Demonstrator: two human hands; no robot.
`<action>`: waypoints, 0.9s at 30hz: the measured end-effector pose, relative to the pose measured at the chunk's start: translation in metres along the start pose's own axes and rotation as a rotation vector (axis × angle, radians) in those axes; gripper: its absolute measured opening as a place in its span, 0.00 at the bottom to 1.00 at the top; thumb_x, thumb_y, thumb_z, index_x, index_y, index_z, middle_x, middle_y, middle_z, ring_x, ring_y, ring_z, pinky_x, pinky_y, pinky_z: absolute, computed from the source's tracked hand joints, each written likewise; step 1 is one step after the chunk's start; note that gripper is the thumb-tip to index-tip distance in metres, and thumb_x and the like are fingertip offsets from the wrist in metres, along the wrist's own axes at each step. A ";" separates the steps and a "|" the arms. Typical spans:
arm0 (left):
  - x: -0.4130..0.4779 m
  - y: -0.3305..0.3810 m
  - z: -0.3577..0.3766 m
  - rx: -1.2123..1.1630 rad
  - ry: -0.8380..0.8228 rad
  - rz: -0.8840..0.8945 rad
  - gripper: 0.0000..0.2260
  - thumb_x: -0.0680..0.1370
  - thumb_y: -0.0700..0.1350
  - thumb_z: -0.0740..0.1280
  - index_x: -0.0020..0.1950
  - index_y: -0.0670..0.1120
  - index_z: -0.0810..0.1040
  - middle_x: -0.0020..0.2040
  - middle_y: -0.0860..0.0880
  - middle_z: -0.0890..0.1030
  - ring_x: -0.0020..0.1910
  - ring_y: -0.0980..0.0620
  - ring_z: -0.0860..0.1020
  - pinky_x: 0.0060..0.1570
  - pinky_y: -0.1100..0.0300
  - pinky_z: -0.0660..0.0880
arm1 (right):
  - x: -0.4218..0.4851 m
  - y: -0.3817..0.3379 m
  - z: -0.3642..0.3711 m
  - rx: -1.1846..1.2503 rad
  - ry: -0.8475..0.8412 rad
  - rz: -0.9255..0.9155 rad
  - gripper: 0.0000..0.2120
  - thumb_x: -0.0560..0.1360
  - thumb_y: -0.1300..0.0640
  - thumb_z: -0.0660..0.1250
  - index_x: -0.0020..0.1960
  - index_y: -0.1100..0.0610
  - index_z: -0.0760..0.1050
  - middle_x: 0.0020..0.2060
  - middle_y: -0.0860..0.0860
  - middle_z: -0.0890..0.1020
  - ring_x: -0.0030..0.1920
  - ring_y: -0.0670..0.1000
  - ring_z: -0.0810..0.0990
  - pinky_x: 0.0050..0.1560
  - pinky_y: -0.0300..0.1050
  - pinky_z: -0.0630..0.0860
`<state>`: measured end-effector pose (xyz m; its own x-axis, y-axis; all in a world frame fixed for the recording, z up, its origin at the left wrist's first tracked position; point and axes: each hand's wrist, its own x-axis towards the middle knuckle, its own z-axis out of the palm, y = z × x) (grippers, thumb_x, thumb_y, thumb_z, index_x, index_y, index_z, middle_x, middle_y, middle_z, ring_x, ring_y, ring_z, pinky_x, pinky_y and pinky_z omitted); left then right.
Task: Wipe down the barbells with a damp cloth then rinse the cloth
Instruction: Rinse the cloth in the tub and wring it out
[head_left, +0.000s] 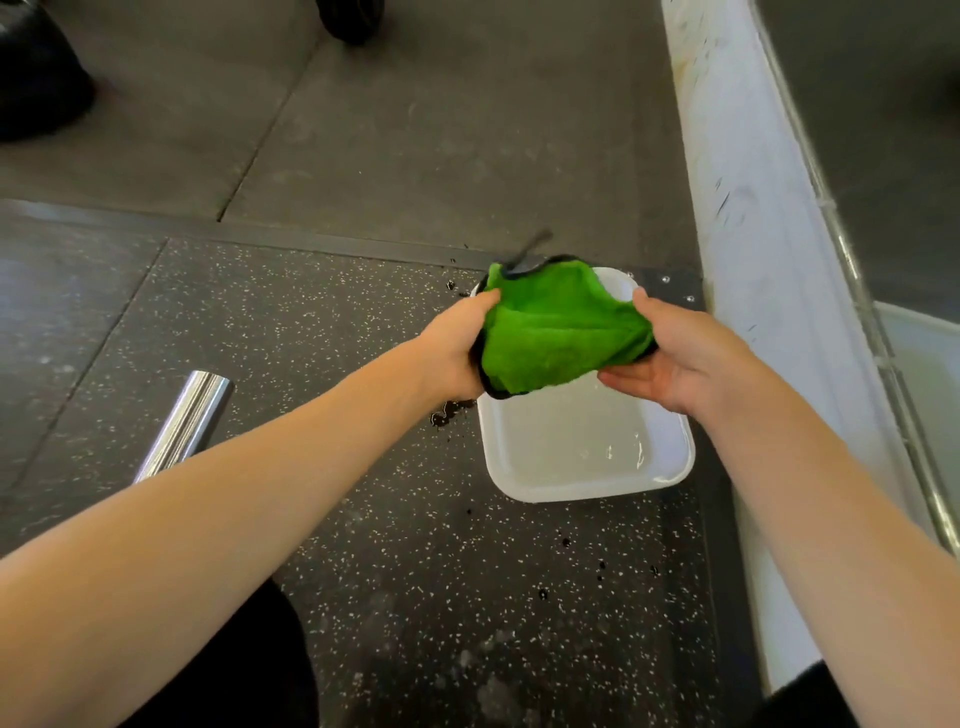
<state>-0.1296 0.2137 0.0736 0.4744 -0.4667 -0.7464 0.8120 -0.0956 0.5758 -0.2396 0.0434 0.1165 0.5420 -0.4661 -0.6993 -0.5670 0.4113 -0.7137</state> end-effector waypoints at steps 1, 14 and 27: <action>-0.001 0.000 -0.003 -0.003 0.017 -0.060 0.15 0.84 0.54 0.60 0.56 0.47 0.82 0.51 0.44 0.85 0.44 0.45 0.84 0.44 0.53 0.80 | -0.002 -0.001 -0.001 -0.012 -0.043 0.024 0.08 0.83 0.49 0.65 0.55 0.53 0.75 0.44 0.54 0.84 0.35 0.53 0.86 0.32 0.46 0.82; -0.004 0.022 -0.023 0.220 0.183 0.349 0.13 0.77 0.45 0.75 0.56 0.39 0.82 0.51 0.44 0.86 0.51 0.46 0.85 0.54 0.50 0.82 | 0.005 -0.010 -0.023 -0.087 -0.034 -0.019 0.04 0.79 0.60 0.69 0.53 0.56 0.78 0.45 0.52 0.81 0.41 0.49 0.80 0.42 0.43 0.78; -0.022 0.046 -0.042 0.221 0.308 0.700 0.19 0.76 0.56 0.73 0.45 0.39 0.83 0.43 0.50 0.81 0.43 0.54 0.75 0.54 0.57 0.70 | 0.007 -0.022 -0.024 -0.049 0.050 -0.314 0.17 0.74 0.60 0.75 0.63 0.58 0.79 0.41 0.51 0.82 0.36 0.46 0.81 0.44 0.40 0.76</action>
<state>-0.0885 0.2568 0.1023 0.9482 -0.2223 -0.2270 0.2197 -0.0576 0.9739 -0.2386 0.0126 0.1281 0.6648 -0.6026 -0.4415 -0.4070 0.2034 -0.8905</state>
